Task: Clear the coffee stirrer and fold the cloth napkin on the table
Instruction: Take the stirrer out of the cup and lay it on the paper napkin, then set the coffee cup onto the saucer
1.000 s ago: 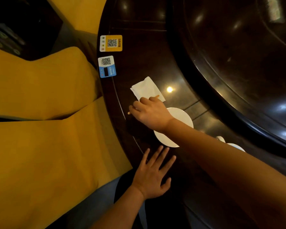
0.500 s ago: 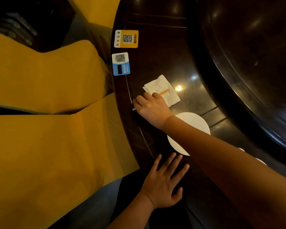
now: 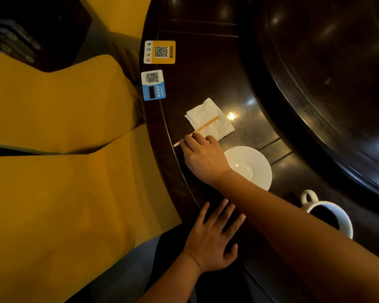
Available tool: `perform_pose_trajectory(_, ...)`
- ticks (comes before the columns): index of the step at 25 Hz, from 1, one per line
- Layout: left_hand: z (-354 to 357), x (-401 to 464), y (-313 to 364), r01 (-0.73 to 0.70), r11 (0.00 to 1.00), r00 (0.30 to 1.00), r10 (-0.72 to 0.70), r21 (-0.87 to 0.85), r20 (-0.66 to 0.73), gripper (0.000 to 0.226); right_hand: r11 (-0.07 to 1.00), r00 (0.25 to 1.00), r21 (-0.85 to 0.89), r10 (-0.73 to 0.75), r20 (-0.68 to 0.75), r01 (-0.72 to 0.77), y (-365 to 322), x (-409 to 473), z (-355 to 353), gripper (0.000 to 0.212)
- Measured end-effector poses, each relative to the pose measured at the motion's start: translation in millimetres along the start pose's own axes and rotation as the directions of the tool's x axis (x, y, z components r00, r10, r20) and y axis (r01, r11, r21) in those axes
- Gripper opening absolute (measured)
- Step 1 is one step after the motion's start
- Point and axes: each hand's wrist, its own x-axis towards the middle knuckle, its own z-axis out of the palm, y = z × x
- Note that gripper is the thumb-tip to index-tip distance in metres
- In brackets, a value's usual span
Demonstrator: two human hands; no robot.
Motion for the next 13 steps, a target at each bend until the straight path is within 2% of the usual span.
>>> perform_pose_trajectory(8, -3, 1, 0, -0.005, 1.0, 1.0, 0.005, 0.031, -0.001, 0.062, 0.996, 0.999, 0.08, 0.033, -0.008, -0.032, -4, -14, -17, 0.042)
perform_pose_trajectory(10, -5, 1, -1, -0.007, 0.999, 1.0, 0.007, 0.048, -0.008, 0.062, 0.988, 0.995, 0.126, 0.092, -0.022, -0.089, 0, -34, -31, 0.041)
perform_pose_trajectory(13, -4, 2, 1, -0.008, 0.998, 0.998, 0.012, 0.058, -0.059, 0.062, 0.95, 0.964, 0.179, 0.264, -0.019, -0.256, 8, -83, -52, 0.041)
